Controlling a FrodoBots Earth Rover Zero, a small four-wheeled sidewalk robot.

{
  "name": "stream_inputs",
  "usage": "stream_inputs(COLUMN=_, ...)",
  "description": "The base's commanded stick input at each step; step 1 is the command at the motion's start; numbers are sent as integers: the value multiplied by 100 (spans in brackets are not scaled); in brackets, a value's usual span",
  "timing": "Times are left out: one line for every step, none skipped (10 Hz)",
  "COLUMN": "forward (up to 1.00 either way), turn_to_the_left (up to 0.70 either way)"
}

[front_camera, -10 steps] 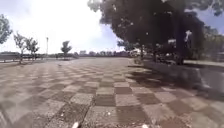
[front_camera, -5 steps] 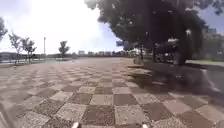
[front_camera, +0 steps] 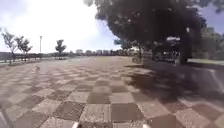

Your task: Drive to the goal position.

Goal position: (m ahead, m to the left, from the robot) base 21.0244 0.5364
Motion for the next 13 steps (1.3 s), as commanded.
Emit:
stream_inputs(forward=70, turn_to_the_left=0)
stream_inputs(forward=70, turn_to_the_left=0)
stream_inputs(forward=70, turn_to_the_left=0)
stream_inputs(forward=70, turn_to_the_left=0)
stream_inputs(forward=70, turn_to_the_left=0)
stream_inputs(forward=70, turn_to_the_left=3)
stream_inputs(forward=70, turn_to_the_left=35)
stream_inputs(forward=70, turn_to_the_left=35)
stream_inputs(forward=70, turn_to_the_left=33)
stream_inputs(forward=70, turn_to_the_left=9)
stream_inputs(forward=70, turn_to_the_left=0)
stream_inputs(forward=70, turn_to_the_left=0)
stream_inputs(forward=70, turn_to_the_left=0)
